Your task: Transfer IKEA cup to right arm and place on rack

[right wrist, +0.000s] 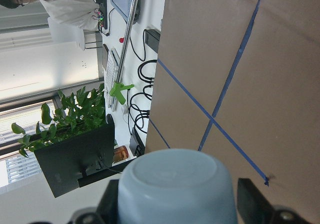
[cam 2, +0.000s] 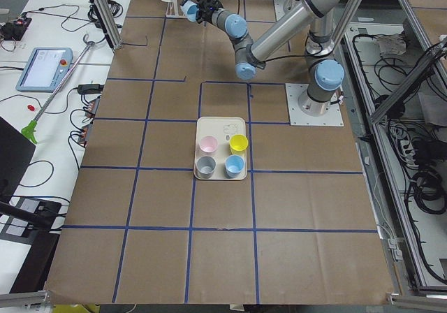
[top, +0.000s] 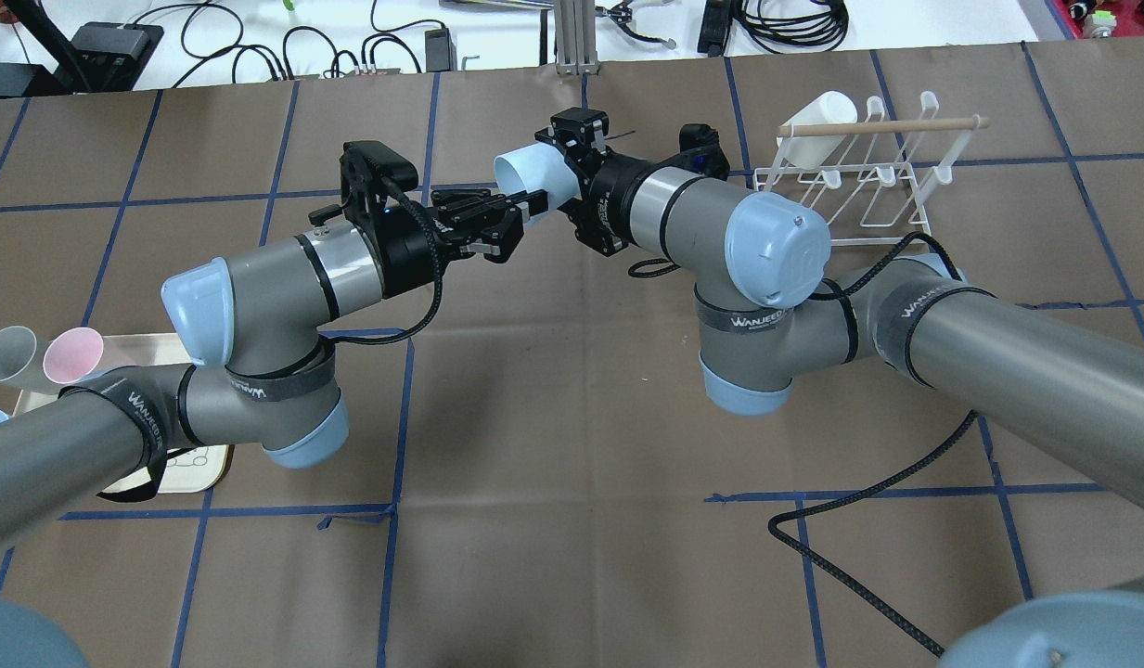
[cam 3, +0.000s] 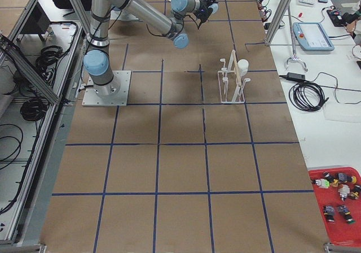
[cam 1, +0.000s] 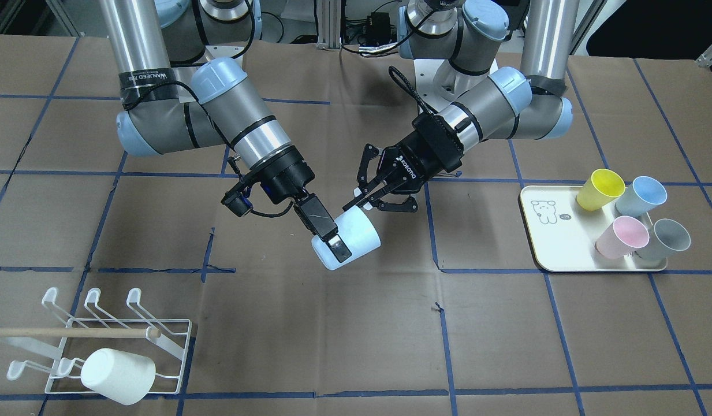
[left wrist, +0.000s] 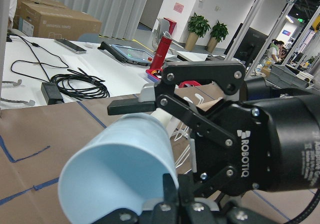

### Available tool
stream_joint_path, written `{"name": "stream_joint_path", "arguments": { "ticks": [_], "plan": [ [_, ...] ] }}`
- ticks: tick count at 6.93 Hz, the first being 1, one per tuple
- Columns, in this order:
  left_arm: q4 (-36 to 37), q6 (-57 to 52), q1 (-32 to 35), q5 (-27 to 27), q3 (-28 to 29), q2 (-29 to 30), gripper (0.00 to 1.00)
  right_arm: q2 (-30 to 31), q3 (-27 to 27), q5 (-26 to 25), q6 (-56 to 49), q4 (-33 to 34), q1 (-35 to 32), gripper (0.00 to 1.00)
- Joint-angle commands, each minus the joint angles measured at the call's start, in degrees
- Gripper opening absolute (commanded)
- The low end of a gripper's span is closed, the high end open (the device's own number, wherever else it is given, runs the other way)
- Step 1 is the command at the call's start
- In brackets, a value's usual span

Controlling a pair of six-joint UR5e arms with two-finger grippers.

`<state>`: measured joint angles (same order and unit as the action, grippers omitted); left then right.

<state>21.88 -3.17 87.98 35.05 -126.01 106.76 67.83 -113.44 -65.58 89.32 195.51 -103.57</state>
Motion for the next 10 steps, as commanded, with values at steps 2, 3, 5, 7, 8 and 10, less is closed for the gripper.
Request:
{"name": "stream_joint_path", "arguments": {
  "ticks": [2,3,5,7,8,10],
  "plan": [
    [0.00,0.18,0.00,0.63,0.06,-0.06,0.16,0.11,0.06,0.46,-0.11,0.22,0.03,0.49],
    [0.09,0.70,0.00,0.81,0.23,-0.24,0.41,0.02,0.06,0.54,-0.20,0.22,0.03,0.47],
    [0.53,0.79,0.00,0.81,0.24,0.02,0.68,0.11,0.06,0.55,-0.20,0.22,0.03,0.45],
    [2.54,4.72,0.00,0.81,0.24,0.73,0.99,0.11,0.15,0.63,-0.20,0.22,0.12,0.43],
    [3.42,5.36,-0.26,0.81,0.24,0.03,0.99,0.20,0.15,0.63,-0.20,0.31,0.12,0.43],
    [3.43,5.54,-3.49,0.90,-0.11,-1.46,0.99,-0.15,2.07,0.63,-0.46,0.31,1.26,0.43]
  ]
}}
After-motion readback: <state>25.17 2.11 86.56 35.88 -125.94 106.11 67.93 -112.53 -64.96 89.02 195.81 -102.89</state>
